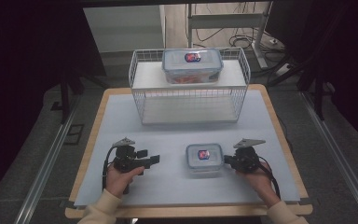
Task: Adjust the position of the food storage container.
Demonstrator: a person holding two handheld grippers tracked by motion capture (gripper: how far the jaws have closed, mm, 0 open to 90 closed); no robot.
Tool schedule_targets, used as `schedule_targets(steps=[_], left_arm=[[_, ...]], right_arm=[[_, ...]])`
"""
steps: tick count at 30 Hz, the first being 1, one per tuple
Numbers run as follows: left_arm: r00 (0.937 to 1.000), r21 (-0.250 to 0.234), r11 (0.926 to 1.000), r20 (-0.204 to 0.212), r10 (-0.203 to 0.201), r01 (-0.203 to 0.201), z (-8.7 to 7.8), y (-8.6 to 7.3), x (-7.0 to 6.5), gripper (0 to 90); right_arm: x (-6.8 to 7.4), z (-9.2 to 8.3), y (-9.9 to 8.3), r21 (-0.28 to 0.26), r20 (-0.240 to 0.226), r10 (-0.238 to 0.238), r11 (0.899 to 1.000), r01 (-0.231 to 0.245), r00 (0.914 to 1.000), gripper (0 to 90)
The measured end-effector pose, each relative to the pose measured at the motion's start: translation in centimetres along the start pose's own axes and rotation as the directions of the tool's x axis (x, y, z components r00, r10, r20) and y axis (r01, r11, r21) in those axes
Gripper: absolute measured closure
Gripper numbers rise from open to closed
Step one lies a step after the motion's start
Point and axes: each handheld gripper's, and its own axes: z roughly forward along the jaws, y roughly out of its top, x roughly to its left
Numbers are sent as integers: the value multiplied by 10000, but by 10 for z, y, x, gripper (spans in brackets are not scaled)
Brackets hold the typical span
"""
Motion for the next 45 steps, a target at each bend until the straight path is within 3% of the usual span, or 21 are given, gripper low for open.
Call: schedule_targets(steps=[15,24,33,39,42,45], left_arm=[[10000,8,10000,-54,0,0,0,0,2,289],[10000,-30,10000,-95,3,-3,-1,0,2,288],[9999,-28,10000,-168,38,-39,0,0,1,287],[9997,26,9999,-232,125,-124,2,0,1,288],[9997,34,9999,-223,131,-130,2,0,1,287],[9997,56,9998,-178,166,-165,2,0,0,286]], right_arm=[[26,29,17,61,-497,-456,9989,460,9977,892],[21,21,16,-159,-562,-384,9992,376,9977,892],[2,3,12,-606,-890,369,9973,-424,9954,891],[0,1,12,-670,-1041,397,9967,-468,9938,884],[0,0,12,-665,-1143,393,9967,-472,9927,837],[0,-1,13,-781,-1258,526,9950,-627,9907,653]])
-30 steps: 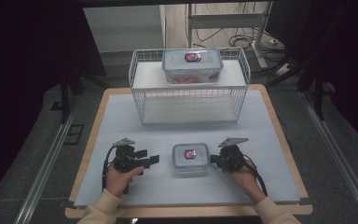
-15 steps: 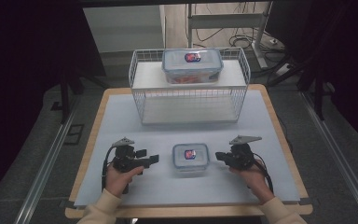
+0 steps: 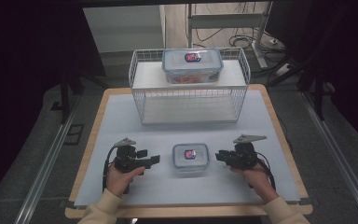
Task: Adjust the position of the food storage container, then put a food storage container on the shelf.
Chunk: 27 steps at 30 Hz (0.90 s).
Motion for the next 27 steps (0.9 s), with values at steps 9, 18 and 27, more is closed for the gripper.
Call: schedule_targets(steps=[9,18,27], left_arm=[[9998,-12,9998,70,-199,199,6,1,-3,239],[9976,235,9989,555,-426,413,23,2,-11,219],[9866,479,9933,1205,-1100,1049,45,5,-13,217]], right_arm=[[-4,-2,2,-249,-632,774,9966,-791,9950,365],[-3,3,7,-49,-1210,1353,9906,-1369,9834,283],[-2,13,9,209,-1462,1597,9872,-1584,9763,263]])
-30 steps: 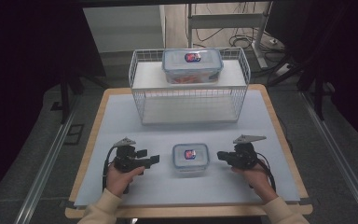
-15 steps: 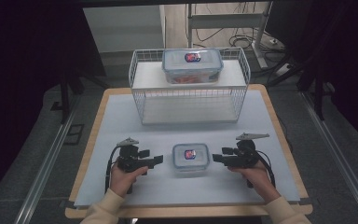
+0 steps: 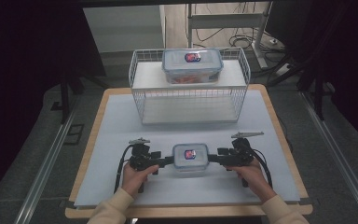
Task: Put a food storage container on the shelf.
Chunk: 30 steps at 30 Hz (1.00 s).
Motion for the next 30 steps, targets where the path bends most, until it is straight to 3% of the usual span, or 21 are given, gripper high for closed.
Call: schedule_targets(steps=[10,16,20,22,26,30], left_arm=[[9943,368,9969,785,-724,697,19,3,2,246],[9920,540,9957,975,-802,752,24,2,2,274],[9863,639,9932,1273,-1053,978,25,0,3,300],[9836,655,9930,1450,-1073,987,26,0,2,335],[9860,708,9941,1392,-918,825,26,-1,-1,357],[9847,524,9952,1500,-891,821,21,-2,-1,419]], right_arm=[[0,19,4,322,-402,651,9974,-638,9971,256],[0,25,4,494,-553,855,9953,-828,9948,261],[0,29,3,682,-789,1083,9923,-1030,9910,282],[0,30,3,744,-982,1159,9913,-1088,9884,323],[1,30,3,795,-1034,1182,9907,-1102,9876,335],[0,23,2,756,-1178,1268,9901,-1184,9849,414]])
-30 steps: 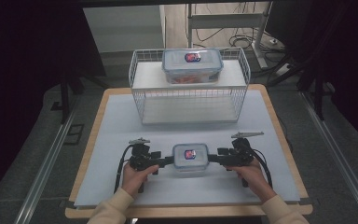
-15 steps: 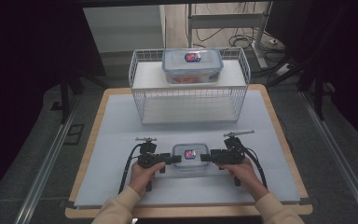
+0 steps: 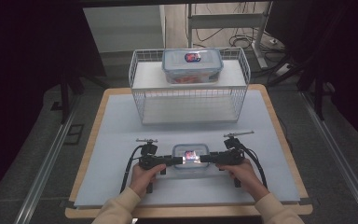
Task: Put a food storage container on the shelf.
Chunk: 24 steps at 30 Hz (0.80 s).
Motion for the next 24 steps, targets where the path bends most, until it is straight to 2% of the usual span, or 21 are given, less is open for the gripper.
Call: schedule_targets(steps=[10,17,24], left_arm=[[9975,-198,9975,-220,667,-671,-5,-7,-10,472],[9948,-336,9949,-397,939,-953,-6,-11,-14,476],[9936,-402,9939,-523,1002,-1024,-7,-13,-17,483]], right_arm=[[4,-11,-8,-186,-204,-158,9997,155,9997,504],[5,-13,-11,-331,-285,-188,9993,179,9994,519],[7,-14,-12,-468,-233,-301,9985,290,9993,528]])
